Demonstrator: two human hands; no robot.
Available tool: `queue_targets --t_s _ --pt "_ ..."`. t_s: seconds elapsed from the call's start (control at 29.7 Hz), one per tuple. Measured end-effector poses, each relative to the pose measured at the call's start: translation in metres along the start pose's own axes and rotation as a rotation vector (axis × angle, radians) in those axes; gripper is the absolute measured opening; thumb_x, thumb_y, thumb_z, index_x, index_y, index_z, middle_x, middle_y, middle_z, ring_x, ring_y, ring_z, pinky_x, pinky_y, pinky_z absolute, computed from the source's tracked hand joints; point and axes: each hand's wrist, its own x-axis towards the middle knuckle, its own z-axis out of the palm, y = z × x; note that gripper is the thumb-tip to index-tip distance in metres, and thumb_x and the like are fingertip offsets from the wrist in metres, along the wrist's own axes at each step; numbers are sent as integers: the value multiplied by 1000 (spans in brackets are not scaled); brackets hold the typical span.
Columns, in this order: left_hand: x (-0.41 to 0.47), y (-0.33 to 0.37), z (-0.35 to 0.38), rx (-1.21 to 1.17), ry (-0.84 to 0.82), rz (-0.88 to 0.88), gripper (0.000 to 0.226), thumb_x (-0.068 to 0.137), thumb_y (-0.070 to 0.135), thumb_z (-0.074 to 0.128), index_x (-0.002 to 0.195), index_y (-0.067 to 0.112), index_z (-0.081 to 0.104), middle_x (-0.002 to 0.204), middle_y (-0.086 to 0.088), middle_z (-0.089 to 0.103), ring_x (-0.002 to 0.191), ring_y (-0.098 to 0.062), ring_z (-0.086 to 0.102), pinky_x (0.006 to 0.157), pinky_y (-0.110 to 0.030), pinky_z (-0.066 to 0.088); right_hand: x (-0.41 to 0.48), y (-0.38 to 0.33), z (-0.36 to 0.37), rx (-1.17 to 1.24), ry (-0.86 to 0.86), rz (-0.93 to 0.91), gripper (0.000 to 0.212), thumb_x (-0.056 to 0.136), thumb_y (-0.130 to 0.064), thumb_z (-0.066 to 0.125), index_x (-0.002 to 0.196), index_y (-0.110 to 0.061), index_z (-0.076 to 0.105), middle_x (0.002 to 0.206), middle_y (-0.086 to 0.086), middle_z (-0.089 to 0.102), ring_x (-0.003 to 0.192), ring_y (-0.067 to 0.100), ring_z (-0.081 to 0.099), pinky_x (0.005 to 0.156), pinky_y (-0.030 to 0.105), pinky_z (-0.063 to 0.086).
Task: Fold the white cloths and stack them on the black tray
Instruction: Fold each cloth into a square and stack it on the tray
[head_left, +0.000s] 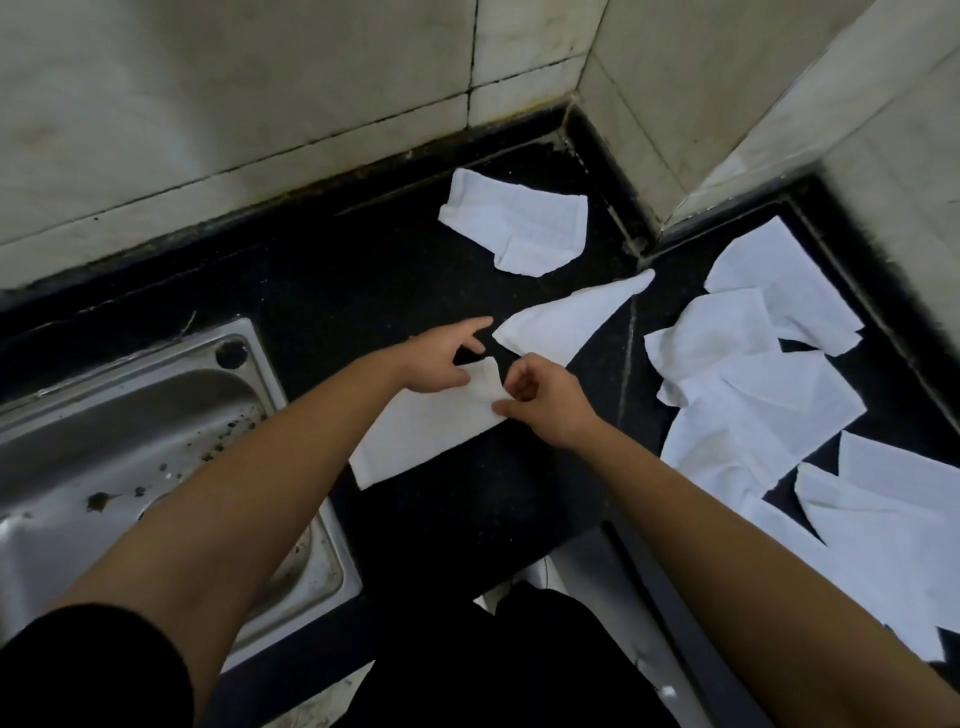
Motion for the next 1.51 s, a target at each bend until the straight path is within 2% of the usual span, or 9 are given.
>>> queue_targets --t_s 0.1,0.3,0.5,0.67,0.81,0.94,1.18,1.38,1.51 --pt "-8 3 -3 -200 3 -41 84 89 6 68 155 24 20 135 -6 57 127 -21 51 108 -39 43 1 -10 -15 39 -33 -18 33 76 -5 83 82 -25 58 84 -6 65 75 5 59 74 16 49" --pt "-30 15 -13 -410 76 -86 83 87 -5 58 154 29 24 158 -1 31 145 -21 29 109 -37 36 5 -35 -39 45 -136 -141 34 77 5 77 83 -21 57 87 -4 74 82 13 64 84 29 54" --pt "-51 27 -14 -643 98 1 69 87 0 63 147 23 40 131 -7 60 116 -20 61 98 -37 49 0 -60 -63 11 -203 -215 34 79 6 76 92 -20 58 87 -5 76 80 15 65 80 31 54" --pt "-64 31 -18 -728 384 27 26 87 19 71 113 20 68 112 -1 70 107 -16 66 97 -38 51 -4 -69 -80 -8 11 -248 41 81 1 78 100 -31 61 94 0 72 77 7 63 77 20 50" --pt "-87 46 -31 -645 656 131 13 89 14 70 102 14 70 104 -9 70 96 -18 65 85 -32 53 -5 -85 -90 42 134 -359 36 81 -12 80 99 -40 65 87 -8 67 75 8 60 82 30 55" --pt "-112 45 -25 -546 746 232 9 87 8 71 92 16 70 96 -12 71 85 -15 63 79 -28 53 -18 -95 -91 63 106 -463 34 81 -16 79 103 -38 66 89 -4 71 77 9 62 81 28 54" --pt "-135 -1 68 -248 595 125 12 84 9 72 92 19 72 89 8 71 85 -6 67 82 -25 54 -49 -25 -47 -288 -163 -400 33 84 -26 79 116 -26 71 96 -12 67 86 -1 62 80 14 45" --pt "-151 -36 162 -10 338 50 12 85 19 69 91 30 69 90 18 67 85 2 61 76 -19 46 -85 36 8 -800 -490 -352 23 93 -33 64 114 -28 70 111 -1 61 100 19 60 85 36 50" --pt "-153 -39 182 148 336 71 13 85 23 64 97 27 67 101 9 67 95 -12 60 84 -33 49 -100 58 21 -842 -470 -460 20 90 -29 59 107 -22 67 115 2 56 102 23 59 84 38 50"
